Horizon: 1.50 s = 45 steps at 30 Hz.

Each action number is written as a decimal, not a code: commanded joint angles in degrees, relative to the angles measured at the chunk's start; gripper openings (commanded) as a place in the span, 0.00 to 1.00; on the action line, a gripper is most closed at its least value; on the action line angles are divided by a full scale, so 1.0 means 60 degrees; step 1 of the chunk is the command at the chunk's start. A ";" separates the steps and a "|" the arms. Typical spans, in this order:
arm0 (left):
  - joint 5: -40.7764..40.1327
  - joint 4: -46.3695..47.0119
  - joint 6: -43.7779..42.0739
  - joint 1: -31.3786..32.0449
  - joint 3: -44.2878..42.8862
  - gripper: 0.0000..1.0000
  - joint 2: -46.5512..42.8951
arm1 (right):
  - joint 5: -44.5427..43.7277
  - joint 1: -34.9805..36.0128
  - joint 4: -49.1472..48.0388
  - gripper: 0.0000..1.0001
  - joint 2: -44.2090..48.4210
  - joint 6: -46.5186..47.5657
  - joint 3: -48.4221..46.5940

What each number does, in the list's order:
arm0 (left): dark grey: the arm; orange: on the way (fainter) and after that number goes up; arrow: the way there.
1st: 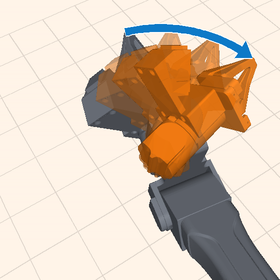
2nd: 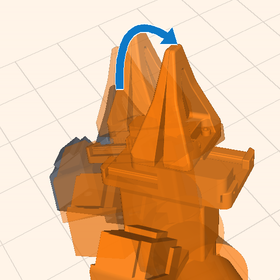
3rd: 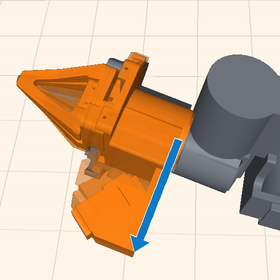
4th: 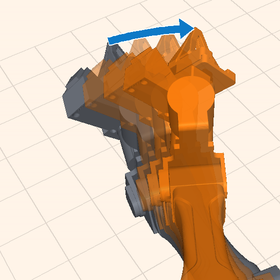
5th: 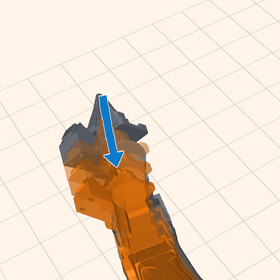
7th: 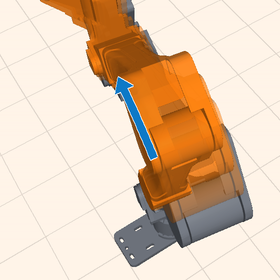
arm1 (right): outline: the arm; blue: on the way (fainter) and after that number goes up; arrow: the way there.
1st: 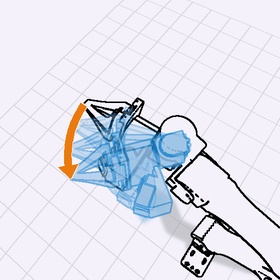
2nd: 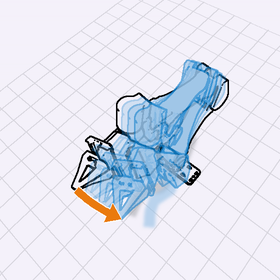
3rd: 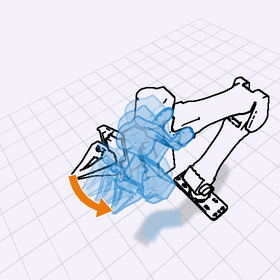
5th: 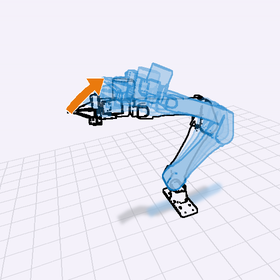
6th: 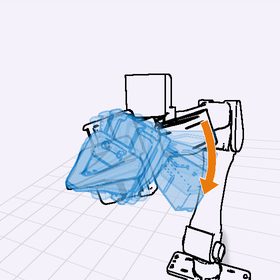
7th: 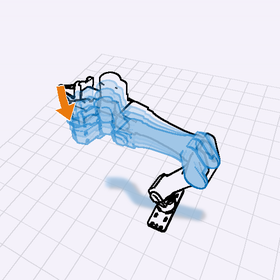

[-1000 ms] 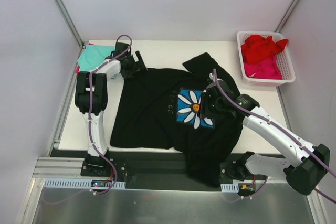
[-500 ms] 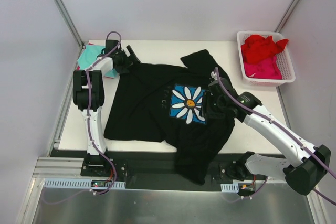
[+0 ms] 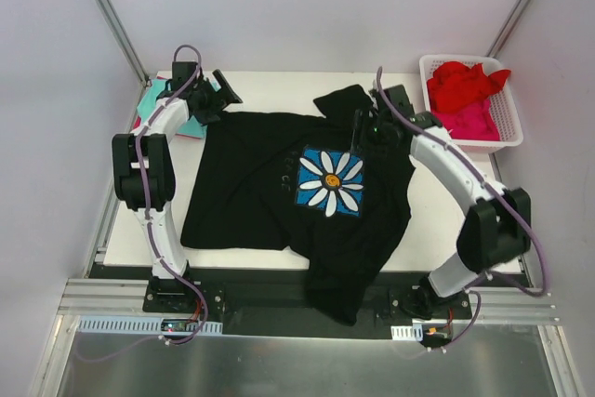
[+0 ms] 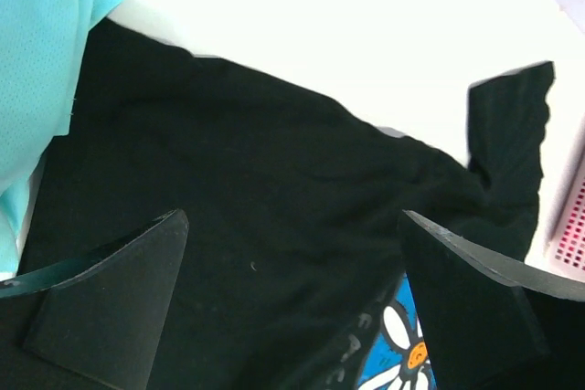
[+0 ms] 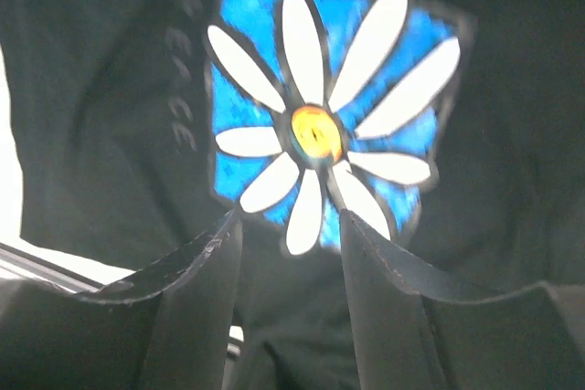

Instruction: Fold and stack the t-shirts

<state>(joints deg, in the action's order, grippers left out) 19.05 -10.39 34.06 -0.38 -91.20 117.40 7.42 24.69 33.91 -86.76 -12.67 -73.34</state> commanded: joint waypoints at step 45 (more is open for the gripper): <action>-0.0889 -0.0436 -0.0682 0.1279 0.2455 0.99 -0.3952 | 0.1078 -0.2693 0.1276 0.73 -0.7542 0.2389 -0.6937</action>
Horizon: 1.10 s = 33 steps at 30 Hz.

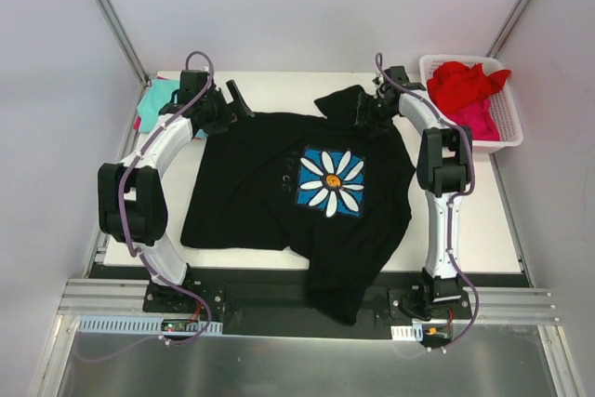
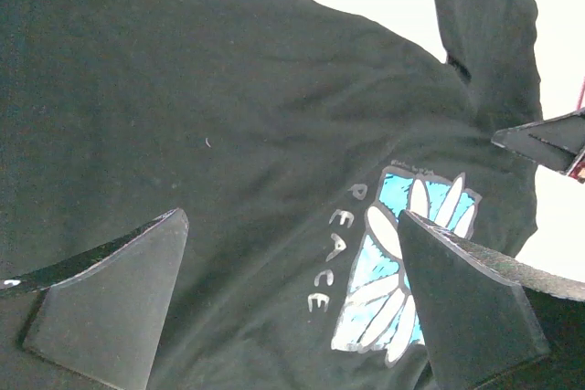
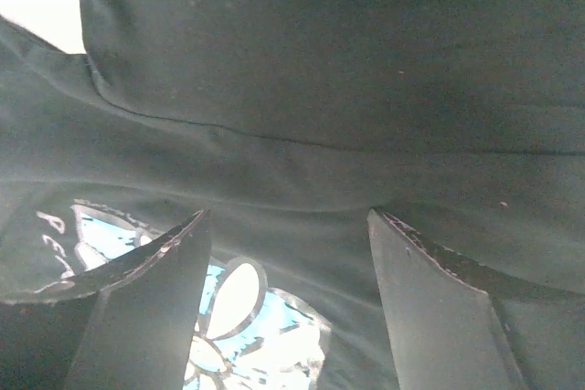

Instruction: Fold and stack the t-shirts

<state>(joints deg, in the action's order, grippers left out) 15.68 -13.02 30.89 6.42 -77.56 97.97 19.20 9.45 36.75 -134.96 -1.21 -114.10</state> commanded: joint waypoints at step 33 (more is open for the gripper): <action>0.1297 0.1920 0.0124 0.0526 0.0194 0.99 0.1617 | 0.1604 -0.0390 -0.0456 0.71 0.2770 -0.0427 0.2837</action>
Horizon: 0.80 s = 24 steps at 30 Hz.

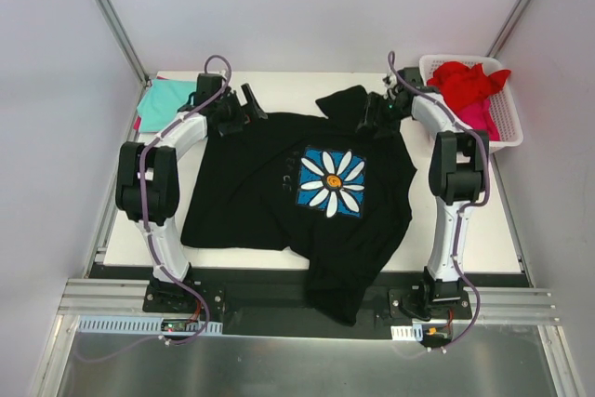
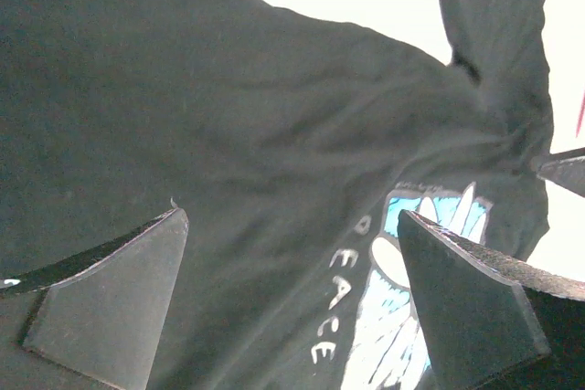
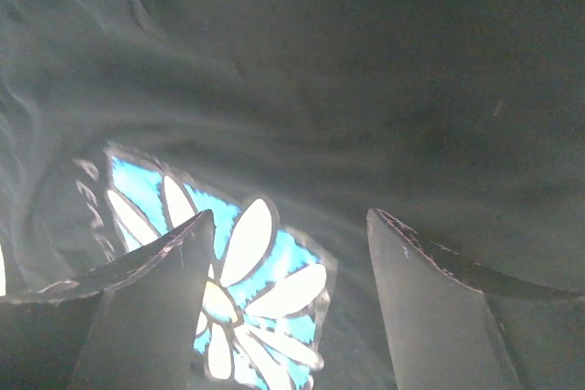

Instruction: Fold and stack the t-shirts

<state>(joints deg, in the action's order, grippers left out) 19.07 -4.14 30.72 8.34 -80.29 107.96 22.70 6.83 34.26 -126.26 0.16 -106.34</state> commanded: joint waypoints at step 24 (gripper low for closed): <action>0.0060 -0.0598 -0.0183 0.1379 0.3379 0.99 -0.2482 | -0.0619 0.0870 0.0091 0.63 0.5734 -0.0892 0.6826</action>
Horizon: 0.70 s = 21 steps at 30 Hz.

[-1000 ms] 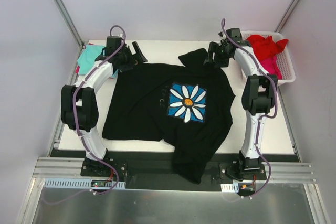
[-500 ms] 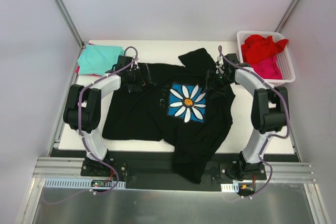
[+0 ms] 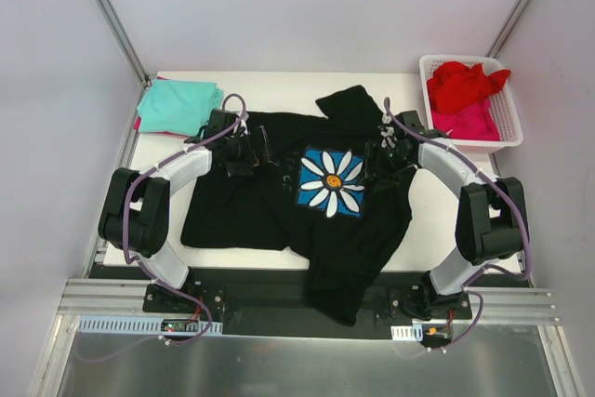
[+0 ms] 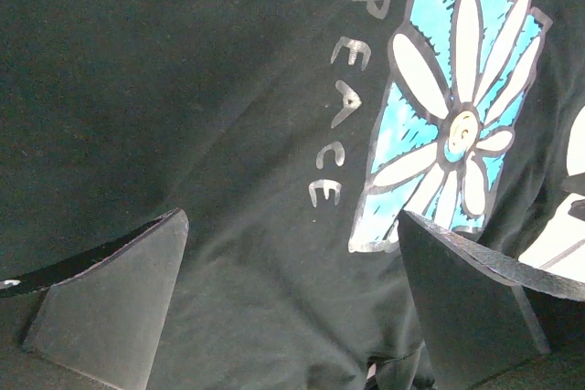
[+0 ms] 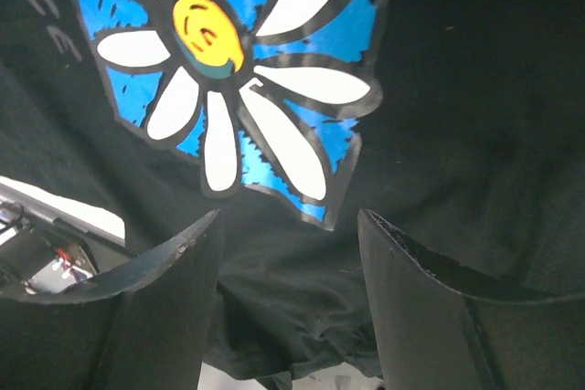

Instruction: Fold and stack the t-shirts

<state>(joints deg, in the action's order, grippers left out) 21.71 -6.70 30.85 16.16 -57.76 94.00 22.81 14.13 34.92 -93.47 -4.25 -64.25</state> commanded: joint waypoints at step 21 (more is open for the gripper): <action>-0.0513 -0.0949 -0.0205 0.0206 0.0383 0.99 -0.1544 | -0.3391 -0.1696 0.1139 0.66 0.1955 0.0006 0.2005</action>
<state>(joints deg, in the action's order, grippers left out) 18.98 -10.74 30.37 16.91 -56.07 87.96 4.51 4.47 40.58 -83.57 -4.43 -54.13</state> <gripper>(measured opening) 0.992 0.662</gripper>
